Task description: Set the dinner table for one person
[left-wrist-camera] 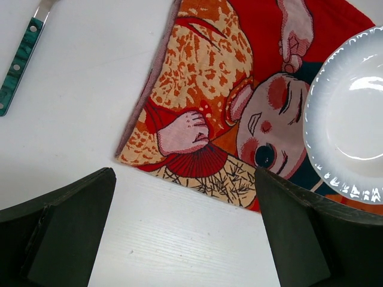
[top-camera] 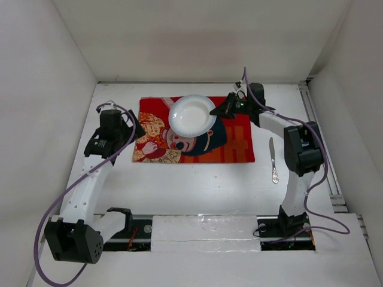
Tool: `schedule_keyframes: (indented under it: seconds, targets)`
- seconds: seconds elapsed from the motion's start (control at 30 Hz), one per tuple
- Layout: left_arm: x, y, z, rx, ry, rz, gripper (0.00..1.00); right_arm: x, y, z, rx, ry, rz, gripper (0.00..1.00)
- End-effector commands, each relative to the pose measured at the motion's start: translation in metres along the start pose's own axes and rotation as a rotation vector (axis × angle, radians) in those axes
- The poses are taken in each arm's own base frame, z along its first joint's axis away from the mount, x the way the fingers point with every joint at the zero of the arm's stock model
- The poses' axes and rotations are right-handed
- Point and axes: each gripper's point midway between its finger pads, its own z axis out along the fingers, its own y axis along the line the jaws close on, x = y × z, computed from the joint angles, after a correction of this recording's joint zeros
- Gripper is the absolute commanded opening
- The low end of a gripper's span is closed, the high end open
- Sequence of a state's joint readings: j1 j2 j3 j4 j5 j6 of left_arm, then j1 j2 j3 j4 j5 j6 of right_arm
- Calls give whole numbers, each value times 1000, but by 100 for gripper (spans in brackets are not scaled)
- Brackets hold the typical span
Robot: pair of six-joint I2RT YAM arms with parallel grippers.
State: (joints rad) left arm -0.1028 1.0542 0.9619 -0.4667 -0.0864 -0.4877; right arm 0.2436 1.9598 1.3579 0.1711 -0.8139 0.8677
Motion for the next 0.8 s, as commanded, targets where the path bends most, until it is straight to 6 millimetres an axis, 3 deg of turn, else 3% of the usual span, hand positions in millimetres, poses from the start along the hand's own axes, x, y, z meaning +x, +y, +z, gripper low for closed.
schedule_keyframes:
  seconds: [0.0,0.07,0.33,0.4,0.77]
  targets:
    - [-8,0,-2,-5,-23,-2,100,-21,51,-7,-172,-48,-134,0]
    - [-5,-1,0,-2,-11,-1,100,-16,36,-1,-161,-28,-112,0]
    - [-5,-2,0,5,-6,-1,100,2,11,14,-195,43,-92,0]
    - [-5,-2,0,5,-6,-1,100,5,-4,19,-167,36,-88,0]
    - [-1,-5,1,24,16,9,100,2,-39,16,-129,33,-58,0]
